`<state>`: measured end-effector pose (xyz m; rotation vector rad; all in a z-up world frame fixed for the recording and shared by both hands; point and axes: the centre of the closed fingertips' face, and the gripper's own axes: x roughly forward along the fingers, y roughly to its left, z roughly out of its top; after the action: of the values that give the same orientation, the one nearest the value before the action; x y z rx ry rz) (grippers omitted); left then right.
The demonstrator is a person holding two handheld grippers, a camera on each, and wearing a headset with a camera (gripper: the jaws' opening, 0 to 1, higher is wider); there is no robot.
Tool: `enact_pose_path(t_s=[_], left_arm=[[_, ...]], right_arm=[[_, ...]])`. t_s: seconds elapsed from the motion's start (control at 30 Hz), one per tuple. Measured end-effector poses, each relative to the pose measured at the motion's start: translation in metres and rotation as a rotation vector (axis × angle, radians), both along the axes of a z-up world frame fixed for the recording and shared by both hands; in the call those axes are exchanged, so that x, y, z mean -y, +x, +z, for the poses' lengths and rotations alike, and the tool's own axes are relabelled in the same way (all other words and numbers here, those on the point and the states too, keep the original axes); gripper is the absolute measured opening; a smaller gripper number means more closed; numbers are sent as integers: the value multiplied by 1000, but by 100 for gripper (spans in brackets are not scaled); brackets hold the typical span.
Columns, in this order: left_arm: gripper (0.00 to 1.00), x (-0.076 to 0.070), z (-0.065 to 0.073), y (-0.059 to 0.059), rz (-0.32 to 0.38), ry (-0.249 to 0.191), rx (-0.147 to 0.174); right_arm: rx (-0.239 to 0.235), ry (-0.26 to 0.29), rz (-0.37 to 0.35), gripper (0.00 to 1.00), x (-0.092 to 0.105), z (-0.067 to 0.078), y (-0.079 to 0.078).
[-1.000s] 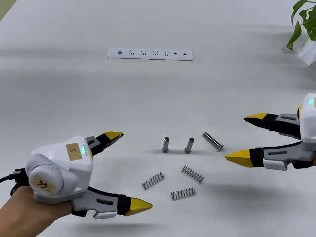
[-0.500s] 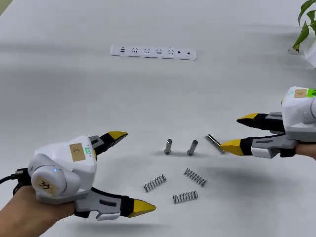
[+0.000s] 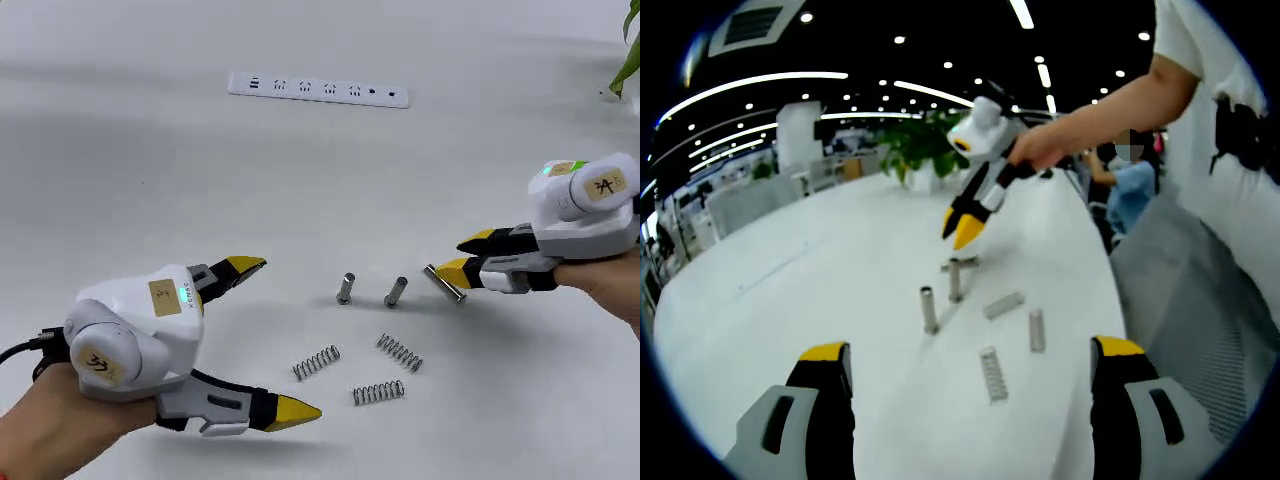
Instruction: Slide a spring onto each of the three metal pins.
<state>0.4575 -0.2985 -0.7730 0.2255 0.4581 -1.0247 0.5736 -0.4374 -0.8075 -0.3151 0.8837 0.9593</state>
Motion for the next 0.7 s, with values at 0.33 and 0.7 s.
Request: enact_pose_path(t_s=[0.33, 0.7], left_arm=[[100, -4, -3, 2, 16, -14, -10], [100, -5, -5, 2, 24, -28, -17]], right_arm=[[-49, -97, 11, 24, -7, -21, 2], [-93, -170, 21, 19, -10, -33, 1]])
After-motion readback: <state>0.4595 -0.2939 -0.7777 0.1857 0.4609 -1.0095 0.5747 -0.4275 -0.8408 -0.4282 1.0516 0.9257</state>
